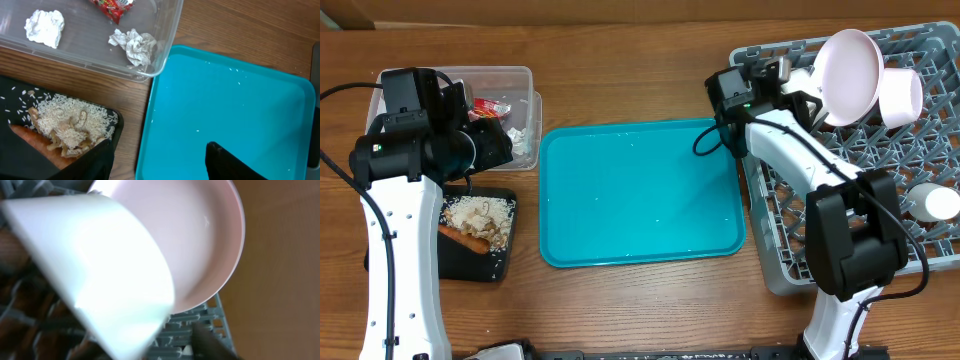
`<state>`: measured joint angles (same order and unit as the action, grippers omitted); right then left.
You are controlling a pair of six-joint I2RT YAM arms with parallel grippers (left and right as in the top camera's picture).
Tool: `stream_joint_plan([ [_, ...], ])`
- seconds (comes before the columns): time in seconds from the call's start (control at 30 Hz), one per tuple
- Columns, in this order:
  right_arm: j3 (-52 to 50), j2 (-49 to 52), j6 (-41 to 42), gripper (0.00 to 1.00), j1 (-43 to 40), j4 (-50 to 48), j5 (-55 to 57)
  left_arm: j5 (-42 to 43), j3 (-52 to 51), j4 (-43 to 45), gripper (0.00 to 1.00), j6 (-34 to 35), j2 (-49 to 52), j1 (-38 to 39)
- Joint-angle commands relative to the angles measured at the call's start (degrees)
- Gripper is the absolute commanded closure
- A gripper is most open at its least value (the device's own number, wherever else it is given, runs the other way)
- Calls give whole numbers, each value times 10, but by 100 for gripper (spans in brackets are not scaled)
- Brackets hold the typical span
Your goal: Sort waste into correct bins and load items into the dishwasher
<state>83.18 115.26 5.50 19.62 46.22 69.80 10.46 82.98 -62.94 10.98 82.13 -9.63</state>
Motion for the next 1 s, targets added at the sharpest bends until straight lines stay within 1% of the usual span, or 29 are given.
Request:
stream_joint_plan([
  [0.0,-5,6,30,23,11,21,-25,-1,4,2,39,8,-6,-1],
  [0.07,-4,-2,67,12,13,40,-40,-1,4,2,39,8,-6,-1],
  [0.1,-3,-9,79,10,13,50,-67,-1,4,2,39,8,-6,-1],
  [0.13,-1,-18,81,10,13,54,-98,-1,4,2,39,8,-6,-1],
  [0.17,0,-42,81,9,12,55,-162,-1,4,2,39,8,-6,-1],
  [0.27,2,-96,80,8,12,47,-260,-1,4,2,38,8,-6,-1],
  [0.33,2,-127,72,1,12,39,-314,-1,4,2,37,8,-6,-1],
  [0.37,2,-148,56,0,12,33,-356,-1,4,2,36,8,-6,-1],
  [0.43,2,-180,34,0,12,27,-428,-1,4,2,34,8,-6,-1],
  [0.5,2,-207,31,0,10,20,-500,-1,4,2,32,3,-6,0],
  [0.67,2,-237,30,0,-9,-2,-704,1,4,-3,20,-37,0,31],
  [0.7,3,-239,30,0,-24,-2,-774,1,3,-14,3,-51,3,52],
  [0.73,3,-239,30,0,-31,6,-786,0,3,-22,0,-59,6,63],
  [0.83,12,-239,31,0,-64,75,-789,-4,3,-65,0,-63,16,82],
  [0.87,22,-239,31,0,-86,134,-789,-8,3,-106,0,-63,23,83],
  [0.97,29,-242,30,0,-119,217,-789,-17,1,-179,0,-62,37,81],
])
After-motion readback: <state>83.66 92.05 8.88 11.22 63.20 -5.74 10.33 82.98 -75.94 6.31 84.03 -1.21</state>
